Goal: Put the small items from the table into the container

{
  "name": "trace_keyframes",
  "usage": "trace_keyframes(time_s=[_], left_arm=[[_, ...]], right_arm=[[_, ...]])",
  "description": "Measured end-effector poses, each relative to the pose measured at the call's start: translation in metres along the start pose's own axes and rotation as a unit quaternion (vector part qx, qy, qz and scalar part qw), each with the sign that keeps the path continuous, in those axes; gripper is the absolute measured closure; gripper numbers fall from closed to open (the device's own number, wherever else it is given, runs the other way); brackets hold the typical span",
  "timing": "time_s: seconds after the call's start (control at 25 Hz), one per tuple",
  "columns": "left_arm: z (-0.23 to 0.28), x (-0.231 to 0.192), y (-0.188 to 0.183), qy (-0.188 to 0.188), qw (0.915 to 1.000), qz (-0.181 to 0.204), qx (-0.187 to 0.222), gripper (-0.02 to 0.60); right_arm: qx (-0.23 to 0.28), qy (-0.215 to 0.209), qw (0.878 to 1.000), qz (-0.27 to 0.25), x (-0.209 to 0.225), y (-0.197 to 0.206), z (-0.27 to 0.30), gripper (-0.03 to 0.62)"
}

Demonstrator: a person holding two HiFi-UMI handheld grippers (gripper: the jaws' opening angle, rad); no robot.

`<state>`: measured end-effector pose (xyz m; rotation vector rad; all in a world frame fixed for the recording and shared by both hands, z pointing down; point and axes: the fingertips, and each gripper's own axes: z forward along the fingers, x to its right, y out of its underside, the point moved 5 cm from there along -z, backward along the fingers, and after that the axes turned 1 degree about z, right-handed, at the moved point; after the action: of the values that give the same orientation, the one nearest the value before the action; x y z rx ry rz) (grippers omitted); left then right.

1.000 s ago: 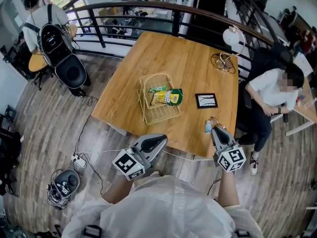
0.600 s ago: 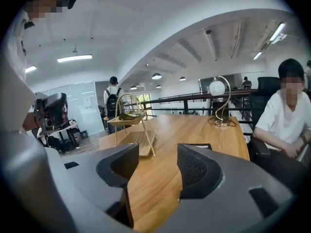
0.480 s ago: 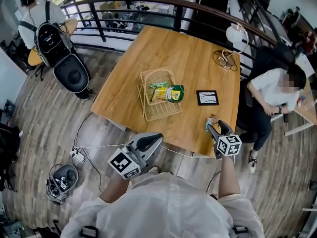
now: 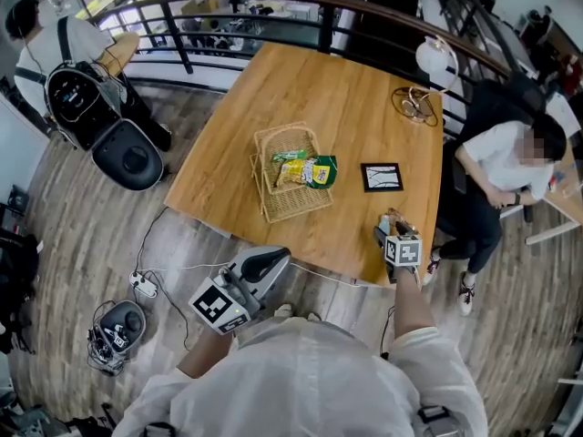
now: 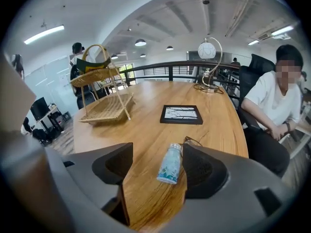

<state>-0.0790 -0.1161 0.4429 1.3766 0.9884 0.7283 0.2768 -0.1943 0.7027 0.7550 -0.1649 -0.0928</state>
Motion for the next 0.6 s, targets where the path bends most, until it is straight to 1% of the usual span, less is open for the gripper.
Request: trace_keyframes(time_s=[0.12,0.32,0.48,0.6], left_arm=[[0.0,-0.003,0.0,-0.004,1.0,0.001,-0.004,0.568],[0.0,-0.006,0.001,-0.01,0.9999,0.0,-0.01,0.568],[-0.001,-0.006,0.0,-0.013,0.9998,-0.002,-0.018,0.568],[0.0,-0.008,0.0,-0.015,0.9996,0.003,-0.023,0.568]], right_arm=[[-0.022,0.021,0.999,0.007,0.004,0.003,0.015,0.286],[-0.05,0.039,0.998,0.026,0.016,0.008,0.033,0.29],[-0.078,0.06,0.994,0.037,0.025,0.016,0.042,0.337],[-0.093,0.065,0.993,0.046,0.029,0.019,0.05,0.361]])
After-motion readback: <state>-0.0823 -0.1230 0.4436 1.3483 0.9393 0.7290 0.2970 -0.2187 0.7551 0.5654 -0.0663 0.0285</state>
